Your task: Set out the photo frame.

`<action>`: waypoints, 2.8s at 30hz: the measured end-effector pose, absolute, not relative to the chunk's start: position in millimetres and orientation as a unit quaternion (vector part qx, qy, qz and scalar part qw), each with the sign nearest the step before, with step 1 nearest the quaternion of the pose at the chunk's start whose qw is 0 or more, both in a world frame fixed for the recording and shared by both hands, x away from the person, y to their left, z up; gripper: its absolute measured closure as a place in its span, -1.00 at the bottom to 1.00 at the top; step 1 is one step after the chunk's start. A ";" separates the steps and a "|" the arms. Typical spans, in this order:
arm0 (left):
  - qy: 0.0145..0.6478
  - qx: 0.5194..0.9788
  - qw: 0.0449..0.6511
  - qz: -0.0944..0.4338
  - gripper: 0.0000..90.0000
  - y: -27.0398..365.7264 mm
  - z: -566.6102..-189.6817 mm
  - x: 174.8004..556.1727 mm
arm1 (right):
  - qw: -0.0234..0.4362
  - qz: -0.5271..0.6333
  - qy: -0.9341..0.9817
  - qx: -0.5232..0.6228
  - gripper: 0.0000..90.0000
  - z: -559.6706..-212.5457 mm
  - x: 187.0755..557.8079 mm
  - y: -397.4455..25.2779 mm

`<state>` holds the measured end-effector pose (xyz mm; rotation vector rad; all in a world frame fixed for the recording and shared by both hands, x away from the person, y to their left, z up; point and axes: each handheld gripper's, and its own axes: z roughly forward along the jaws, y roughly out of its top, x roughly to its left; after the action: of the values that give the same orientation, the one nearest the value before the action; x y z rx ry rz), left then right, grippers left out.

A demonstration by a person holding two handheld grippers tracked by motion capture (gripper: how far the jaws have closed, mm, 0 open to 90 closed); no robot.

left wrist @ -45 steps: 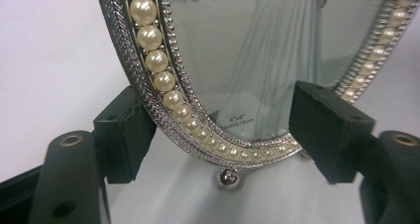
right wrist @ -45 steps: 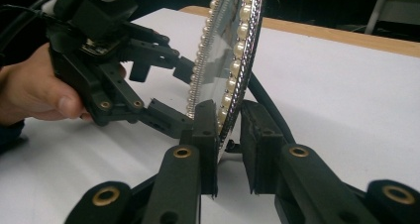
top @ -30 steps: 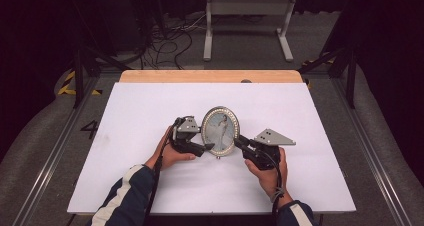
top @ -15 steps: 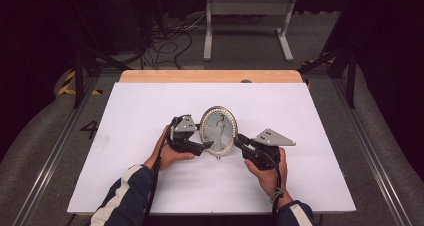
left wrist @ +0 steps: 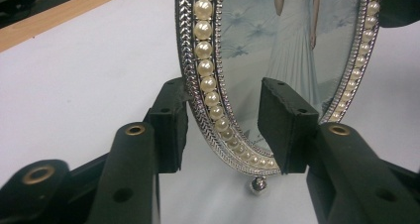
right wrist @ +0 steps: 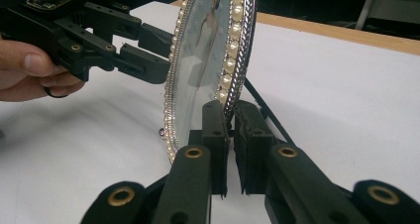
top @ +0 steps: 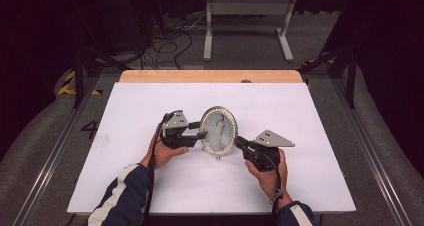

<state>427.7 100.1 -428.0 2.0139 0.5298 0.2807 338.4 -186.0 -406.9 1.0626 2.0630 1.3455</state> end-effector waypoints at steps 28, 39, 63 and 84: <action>0.206 0.851 0.457 0.157 0.53 108.7 -424.3 413.3 | 0.232 0.488 0.746 0.388 0.85 -408.0 350.8 -184.6; 0.216 0.832 0.490 0.148 0.48 114.6 -420.3 414.7 | 0.233 0.484 0.748 0.389 0.78 -408.3 346.8 -183.9; 0.208 0.847 0.469 0.141 0.60 109.2 -421.9 413.8 | 0.219 0.468 0.751 0.410 0.69 -422.4 348.0 -179.2; 0.201 0.852 0.462 0.143 0.64 106.8 -421.1 406.7 | 0.219 0.469 0.747 0.416 0.67 -419.8 357.4 -186.1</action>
<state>406.7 106.8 -421.1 2.0952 0.4938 0.3519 357.4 -186.1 -419.8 1.1521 2.0670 1.2983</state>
